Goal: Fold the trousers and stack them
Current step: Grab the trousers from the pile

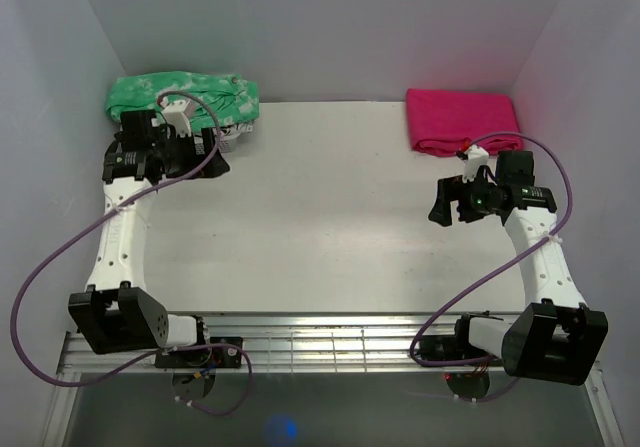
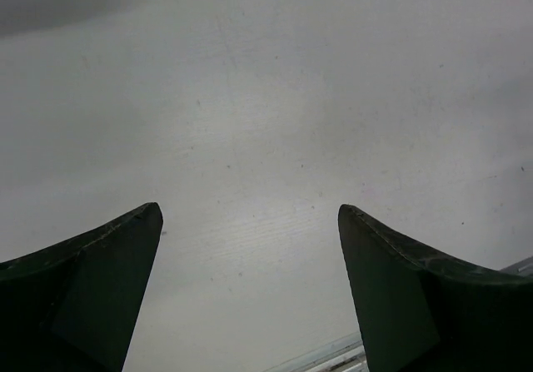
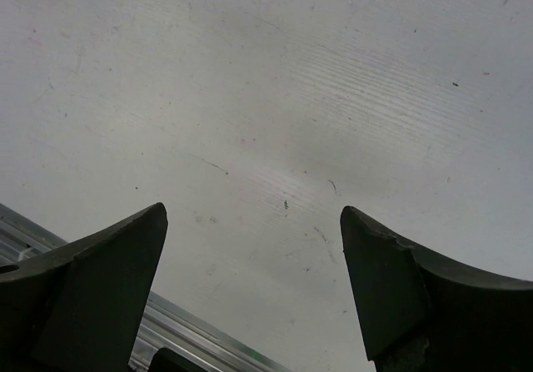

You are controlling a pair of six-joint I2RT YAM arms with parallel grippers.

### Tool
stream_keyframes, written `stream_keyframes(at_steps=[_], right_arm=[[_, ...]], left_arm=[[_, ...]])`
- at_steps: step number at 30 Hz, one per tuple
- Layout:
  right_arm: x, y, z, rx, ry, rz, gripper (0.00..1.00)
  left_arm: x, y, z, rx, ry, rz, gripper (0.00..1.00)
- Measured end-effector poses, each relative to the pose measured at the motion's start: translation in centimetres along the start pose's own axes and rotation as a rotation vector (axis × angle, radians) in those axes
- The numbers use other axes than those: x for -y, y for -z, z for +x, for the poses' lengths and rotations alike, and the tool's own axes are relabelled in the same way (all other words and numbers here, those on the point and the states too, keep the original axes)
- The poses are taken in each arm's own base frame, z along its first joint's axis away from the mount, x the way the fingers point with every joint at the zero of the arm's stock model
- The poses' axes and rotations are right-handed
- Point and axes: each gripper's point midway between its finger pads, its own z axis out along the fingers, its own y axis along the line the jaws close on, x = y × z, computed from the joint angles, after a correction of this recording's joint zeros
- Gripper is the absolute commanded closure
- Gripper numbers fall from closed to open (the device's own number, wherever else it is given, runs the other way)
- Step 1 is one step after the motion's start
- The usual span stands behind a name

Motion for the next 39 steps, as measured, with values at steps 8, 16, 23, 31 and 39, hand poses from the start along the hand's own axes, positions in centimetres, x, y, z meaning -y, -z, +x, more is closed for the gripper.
stream_keyframes(at_steps=[8,16,23,31,39], right_arm=[[0.4,0.4,-1.7,0.029,0.014,0.016,0.10],[1.5,-1.3,-2.3,-0.009,-0.010,0.001,0.10],[1.8,-1.8,-1.9,-0.027,-0.019,0.003,0.10],[2.6,-2.4,-1.3,-0.062,-0.033,0.020,0.10],[3.0,-2.9,-0.8,-0.087,-0.044,0.029,0.10]], left_arm=[[-4.9,-1.4,-15.7,0.254,-0.052,-0.183,0.02],[-14.0,-7.0,-20.9,0.326,0.015,-0.303,0.02],[-21.0,-13.2,-16.9,0.271,0.091,-0.361,0.02],[-25.3,-20.5,-14.7,0.256,0.092,-0.368,0.06],[-24.9,-20.6,-17.5,0.353,0.069,-0.322,0.83]])
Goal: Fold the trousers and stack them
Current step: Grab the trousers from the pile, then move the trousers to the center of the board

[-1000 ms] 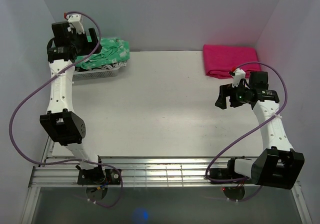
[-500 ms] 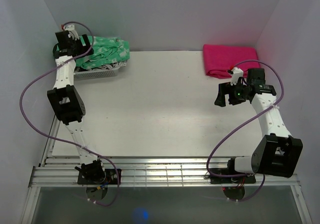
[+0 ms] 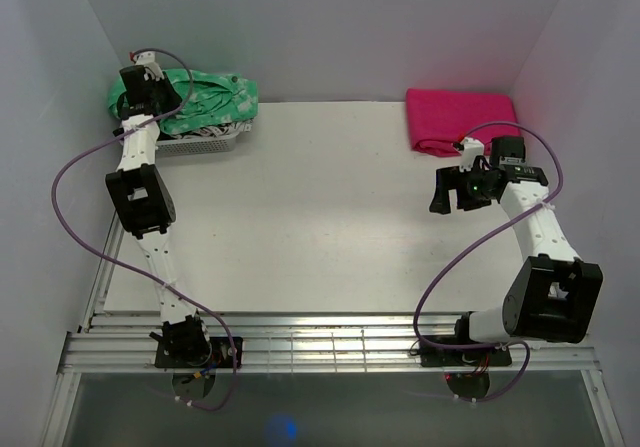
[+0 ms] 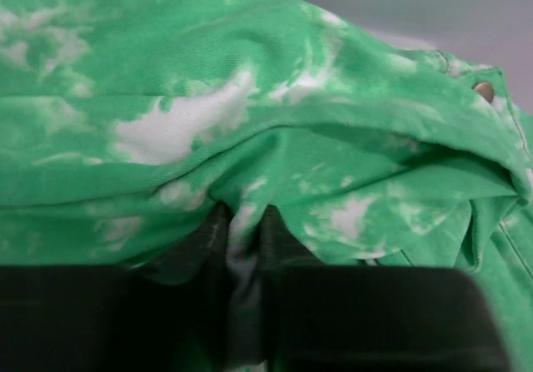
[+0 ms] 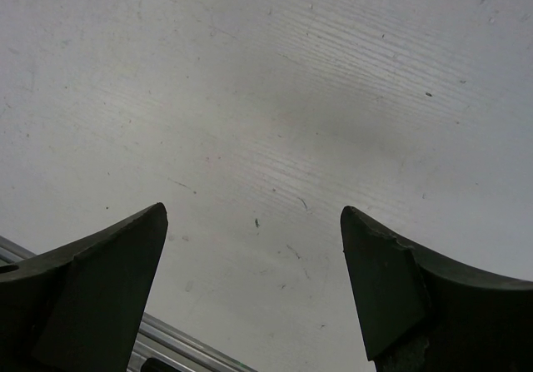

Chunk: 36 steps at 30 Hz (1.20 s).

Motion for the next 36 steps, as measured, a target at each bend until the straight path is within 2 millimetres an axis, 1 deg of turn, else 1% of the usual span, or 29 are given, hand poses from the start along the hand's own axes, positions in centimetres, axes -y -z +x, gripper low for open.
stream_keyframes(at_steps=[1,4,6,8,10,13,16,17,20,22,23,24,25,27,30,32,34,36], right_arm=[[0.0,-0.1,0.1,-0.004,-0.002,-0.001,0.10],[0.1,-0.4,0.3,-0.015,-0.008,-0.004,0.10],[0.1,-0.4,0.3,-0.017,-0.009,-0.005,0.10],[0.2,-0.3,0.1,-0.012,-0.006,-0.004,0.10],[0.2,-0.2,-0.2,-0.005,-0.003,-0.002,0.10],[0.2,-0.1,-0.5,0.002,0.001,-0.001,0.10],[0.1,0.1,-0.9,0.012,0.005,-0.002,0.10],[0.1,0.2,-1.1,0.017,0.008,-0.002,0.10],[-0.1,0.6,-1.8,0.039,0.018,-0.006,0.10],[-0.2,1.0,-2.4,0.057,0.027,-0.006,0.10],[-0.3,1.2,-2.7,0.067,0.031,-0.006,0.10],[-0.4,1.4,-3.0,0.077,0.036,-0.006,0.10],[-0.5,1.6,-3.2,0.086,0.040,-0.006,0.10],[-0.6,2.1,-3.9,0.107,0.048,-0.005,0.10],[-1.0,2.7,-4.5,0.130,0.055,-0.007,0.10],[-1.1,3.1,-4.7,0.142,0.055,-0.007,0.10],[-1.3,3.3,-4.9,0.151,0.055,-0.008,0.10],[-1.4,3.5,-4.9,0.155,0.056,-0.007,0.10]], left_arm=[[0.2,-0.1,-0.3,0.014,0.002,0.013,1.00],[0.9,0.0,-1.5,0.048,0.005,0.040,1.00],[1.3,0.2,-2.7,0.074,0.009,0.054,1.00],[2.0,0.7,-4.6,0.117,0.008,0.077,1.00],[2.8,1.5,-7.0,0.173,0.011,0.104,1.00],[4.3,3.5,-9.8,0.229,0.025,0.150,1.00],[6.5,7.0,-13.5,0.289,0.036,0.211,1.00],[7.3,8.5,-15.0,0.315,0.038,0.231,1.00],[10.3,14.9,-20.4,0.425,0.035,0.301,1.00],[12.6,20.2,-24.0,0.516,0.024,0.356,1.00],[13.6,22.4,-25.3,0.550,0.021,0.383,1.00],[14.9,25.3,-26.9,0.596,0.015,0.421,1.00],[15.9,27.6,-28.0,0.633,0.008,0.451,1.00],[18.5,33.0,-30.2,0.711,-0.008,0.535,1.00],[22.0,39.0,-31.4,0.776,-0.028,0.659,1.00],[24.1,42.1,-31.5,0.792,-0.031,0.748,1.00],[26.2,44.3,-31.3,0.790,-0.026,0.836,1.00],[28.3,45.8,-30.8,0.774,-0.027,0.922,1.00]])
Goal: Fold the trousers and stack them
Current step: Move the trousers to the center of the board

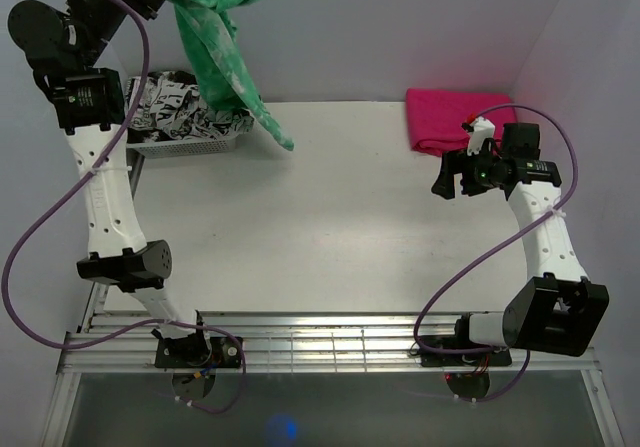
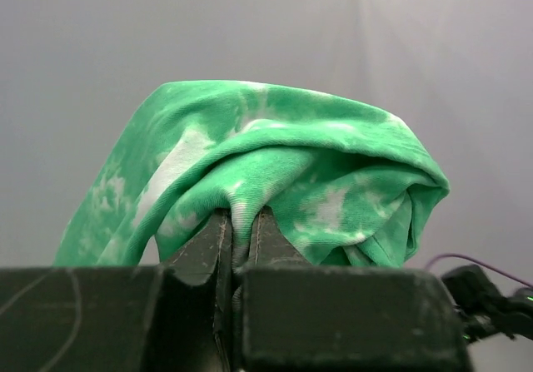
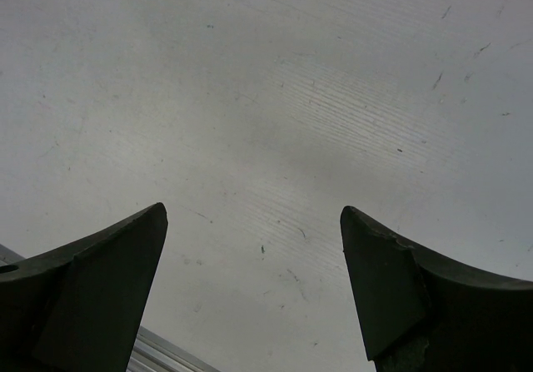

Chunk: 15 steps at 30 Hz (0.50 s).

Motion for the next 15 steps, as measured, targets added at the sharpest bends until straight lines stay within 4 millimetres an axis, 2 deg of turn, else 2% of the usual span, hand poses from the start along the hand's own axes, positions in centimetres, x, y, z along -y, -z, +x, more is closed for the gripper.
stream_keyframes(at_steps=[6,8,13,15], right_arm=[[-0.2,0.4,-0.2,0.012,0.005,0.003,0.10],[-0.3,0.5,-0.4,0.018,0.007,0.004,0.10],[-0.4,0.9,-0.6,0.031,0.015,0.008,0.10],[-0.4,0.9,-0.6,0.031,0.014,0.009,0.10]], left_arm=[[6.6,-1.7,2.4,-0.047,0.105,0.201,1.00],[7.8,-1.9,3.0,-0.062,0.134,0.236,1.00],[9.1,-2.2,3.2,-0.061,0.186,0.270,1.00],[10.5,-2.5,4.7,-0.085,0.232,0.307,1.00]])
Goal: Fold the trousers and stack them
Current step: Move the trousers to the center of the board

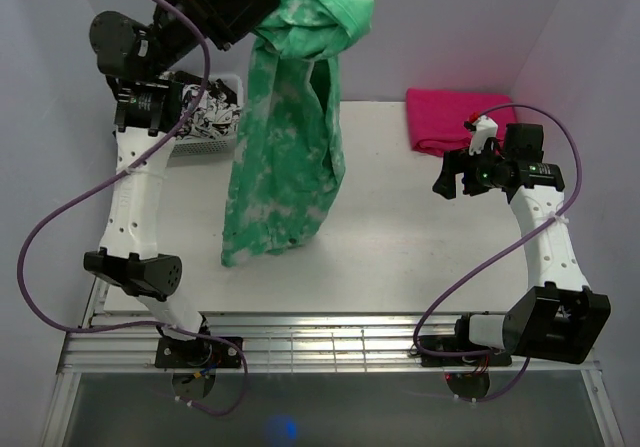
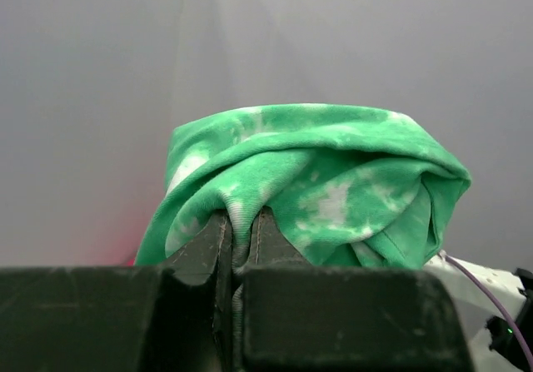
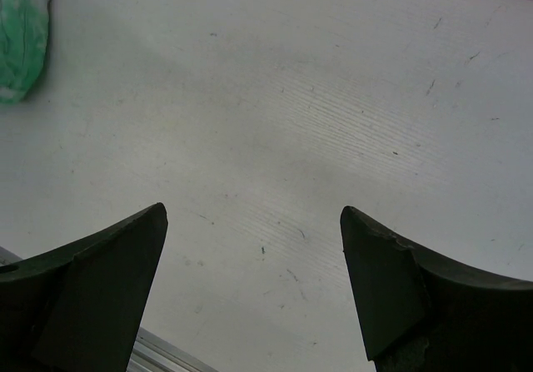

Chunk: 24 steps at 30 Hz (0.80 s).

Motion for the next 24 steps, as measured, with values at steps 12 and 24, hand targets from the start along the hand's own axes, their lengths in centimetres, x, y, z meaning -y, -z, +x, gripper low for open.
stream_keyframes(at_steps=[12,24], right_arm=[[3.8,3.2,0.4,0.048,-0.018,0.134,0.10],[1.6,4.0,3.2,-0.090,0.179,-0.038,0.10]], left_arm=[[1.5,4.2,39.0,-0.701,0.277,0.026,0.87],[2.1,9.5,45.5,-0.996,0.350,0.001,0.02]])
